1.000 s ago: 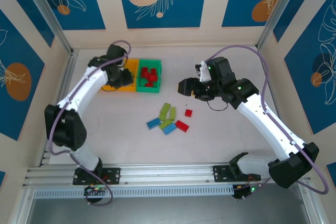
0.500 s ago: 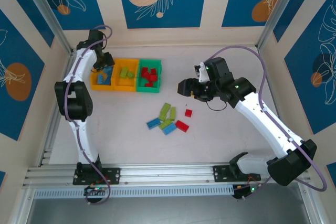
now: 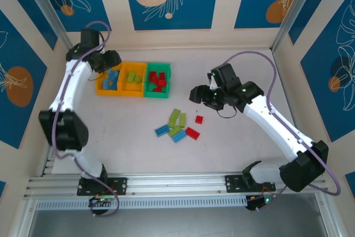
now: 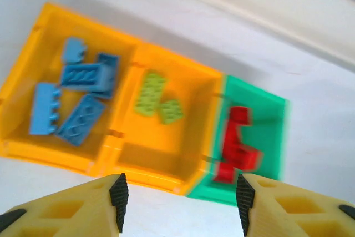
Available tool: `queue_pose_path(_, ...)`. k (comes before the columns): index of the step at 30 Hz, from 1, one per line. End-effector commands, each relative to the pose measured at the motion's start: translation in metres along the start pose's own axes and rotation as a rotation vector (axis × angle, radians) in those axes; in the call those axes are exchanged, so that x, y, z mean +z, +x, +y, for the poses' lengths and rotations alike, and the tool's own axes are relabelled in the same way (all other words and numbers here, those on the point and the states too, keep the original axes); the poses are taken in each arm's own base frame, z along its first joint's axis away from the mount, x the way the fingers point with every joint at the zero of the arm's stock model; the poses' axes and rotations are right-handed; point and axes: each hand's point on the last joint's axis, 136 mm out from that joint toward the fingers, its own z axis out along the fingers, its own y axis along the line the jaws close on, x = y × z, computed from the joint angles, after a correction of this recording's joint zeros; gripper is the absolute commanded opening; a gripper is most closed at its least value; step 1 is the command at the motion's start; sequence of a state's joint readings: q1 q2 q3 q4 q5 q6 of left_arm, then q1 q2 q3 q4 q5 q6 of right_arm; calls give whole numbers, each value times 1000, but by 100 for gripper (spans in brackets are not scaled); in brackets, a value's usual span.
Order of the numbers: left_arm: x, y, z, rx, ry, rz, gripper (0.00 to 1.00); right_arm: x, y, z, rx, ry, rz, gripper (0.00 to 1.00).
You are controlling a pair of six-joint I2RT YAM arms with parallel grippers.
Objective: Sort the legos into containers by color
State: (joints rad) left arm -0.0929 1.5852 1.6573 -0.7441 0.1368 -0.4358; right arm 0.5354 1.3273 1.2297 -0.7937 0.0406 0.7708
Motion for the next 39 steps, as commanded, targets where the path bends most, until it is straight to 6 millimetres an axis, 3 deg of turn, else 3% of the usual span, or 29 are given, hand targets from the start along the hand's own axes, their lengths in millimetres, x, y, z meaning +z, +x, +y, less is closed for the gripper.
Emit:
queue_pose_path(1, -39, 20, -64, 179, 235, -55, 55, 21, 8, -35, 71, 153, 36, 68)
queue_pose_path(5, -76, 84, -112, 494, 399, -4, 58, 52, 16, -56, 102, 251, 101, 68)
queue_pose_path(8, -93, 131, -126, 685, 464, 58, 59, 78, 17, -63, 121, 277, 141, 68)
queue_pose_path(11, -109, 162, -134, 752, 538, 91, 61, 103, 16, -72, 144, 322, 179, 68)
queue_pose_path(15, -122, 186, -137, 771, 582, 108, 65, 130, 14, -89, 161, 405, 193, 68)
queue_pose_path(19, -118, 203, -131, 781, 569, 139, 66, 147, 21, -103, 176, 442, 212, 65)
queue_pose_path(22, -115, 207, -128, 790, 558, 143, 66, 151, 24, -108, 174, 450, 224, 48)
queue_pose_path(24, -114, 206, -128, 790, 553, 138, 67, 143, 22, -107, 173, 458, 206, 40)
queue_pose_path(27, -116, 201, -129, 789, 543, 117, 68, 121, 6, -91, 162, 399, 120, 35)
queue_pose_path(30, -120, 193, -130, 771, 534, 76, 68, 94, -17, -53, 101, 252, 15, 34)
queue_pose_path(34, -127, 186, -133, 739, 543, 34, 68, 69, -45, 42, -130, -101, -102, 34)
queue_pose_path(37, -126, 184, -133, 724, 536, 26, 68, 68, -67, 92, -254, -205, -158, 35)
queue_pose_path(39, -126, 183, -131, 718, 529, 24, 68, 82, -84, 108, -278, -189, -162, 35)
